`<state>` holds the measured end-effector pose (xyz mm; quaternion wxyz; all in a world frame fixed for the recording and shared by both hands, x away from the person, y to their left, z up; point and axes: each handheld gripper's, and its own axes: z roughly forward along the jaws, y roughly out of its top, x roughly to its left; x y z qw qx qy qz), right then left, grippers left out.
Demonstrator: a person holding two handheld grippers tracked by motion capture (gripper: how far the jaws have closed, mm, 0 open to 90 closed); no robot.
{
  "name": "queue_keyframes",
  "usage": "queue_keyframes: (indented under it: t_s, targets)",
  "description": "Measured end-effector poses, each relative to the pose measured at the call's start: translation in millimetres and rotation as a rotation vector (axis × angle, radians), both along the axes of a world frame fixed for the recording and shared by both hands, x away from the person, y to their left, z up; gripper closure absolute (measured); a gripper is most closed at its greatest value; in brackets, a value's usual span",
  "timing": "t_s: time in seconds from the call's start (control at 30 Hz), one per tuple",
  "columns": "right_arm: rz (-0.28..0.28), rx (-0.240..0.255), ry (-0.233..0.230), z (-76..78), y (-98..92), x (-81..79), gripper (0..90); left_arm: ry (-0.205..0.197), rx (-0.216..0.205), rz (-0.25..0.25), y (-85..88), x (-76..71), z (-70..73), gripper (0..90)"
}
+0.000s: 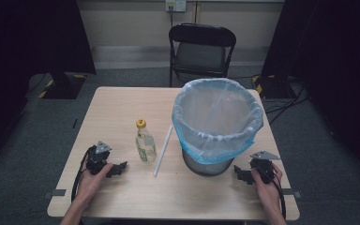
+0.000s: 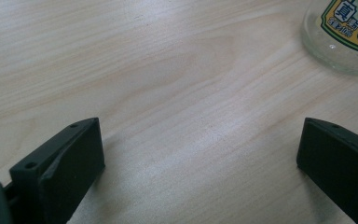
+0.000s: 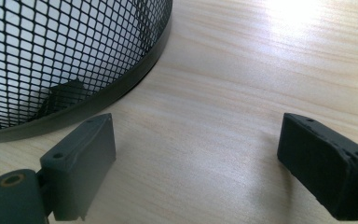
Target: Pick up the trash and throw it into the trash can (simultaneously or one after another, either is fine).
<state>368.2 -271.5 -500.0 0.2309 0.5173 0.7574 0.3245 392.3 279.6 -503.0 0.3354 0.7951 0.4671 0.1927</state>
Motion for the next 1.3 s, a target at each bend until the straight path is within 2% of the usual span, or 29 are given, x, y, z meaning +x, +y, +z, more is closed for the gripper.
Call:
queue_keyframes:
  t_s: [0.17,0.2,0.33,0.4,0.43,0.6,0.67,0.77,0.8,0.97,1.1,1.23,1.3]
  targets:
    - [0.000,0.000,0.000,0.0,0.0,0.0,10.3,0.001,0.008,-0.004,0.7,0.1,0.6,0.2]
    - [-0.001,0.000,0.001,0.0,0.0,0.0,10.3,0.002,0.000,-0.001,0.9,0.0,0.7,0.6]
    - [0.000,0.000,0.001,0.0,0.0,0.0,10.3,0.004,0.003,0.009,2.5,-0.6,2.5,6.9]
    - [0.001,0.000,0.000,0.0,0.0,0.1,10.3,0.006,-0.021,0.031,4.1,-1.7,5.2,13.7]
    - [0.000,0.000,0.000,0.0,0.0,0.0,10.3,0.004,-0.016,0.030,4.0,-1.8,5.5,15.8]
    - [-0.001,0.000,0.001,0.0,0.0,0.0,10.3,0.017,-0.034,0.008,4.2,-2.1,7.0,16.1]
    - [0.000,0.000,0.000,0.0,0.0,0.0,10.3,0.011,-0.047,0.006,3.0,-2.4,7.8,16.5]
    - [0.000,0.000,0.000,0.0,0.0,0.0,10.3,0.003,-0.070,-0.006,2.2,-3.9,10.4,17.5]
    - [0.000,0.000,0.001,0.0,0.0,0.0,10.4,-0.006,-0.097,-0.013,1.7,-5.3,12.5,18.0]
    - [0.000,0.000,0.000,0.0,0.0,0.0,10.3,-0.031,-0.167,-0.048,-1.5,-10.5,19.6,18.1]
    - [0.000,0.000,0.000,0.0,0.0,0.0,10.4,-0.062,-0.192,-0.101,-9.2,-16.0,28.0,18.2]
    - [0.001,-0.001,0.000,0.0,-0.1,0.0,10.3,-0.081,-0.182,-0.148,-18.6,-18.3,34.5,18.1]
    - [0.000,0.000,0.001,0.0,0.0,0.0,10.3,-0.085,-0.205,-0.157,-23.1,-18.6,37.7,18.1]
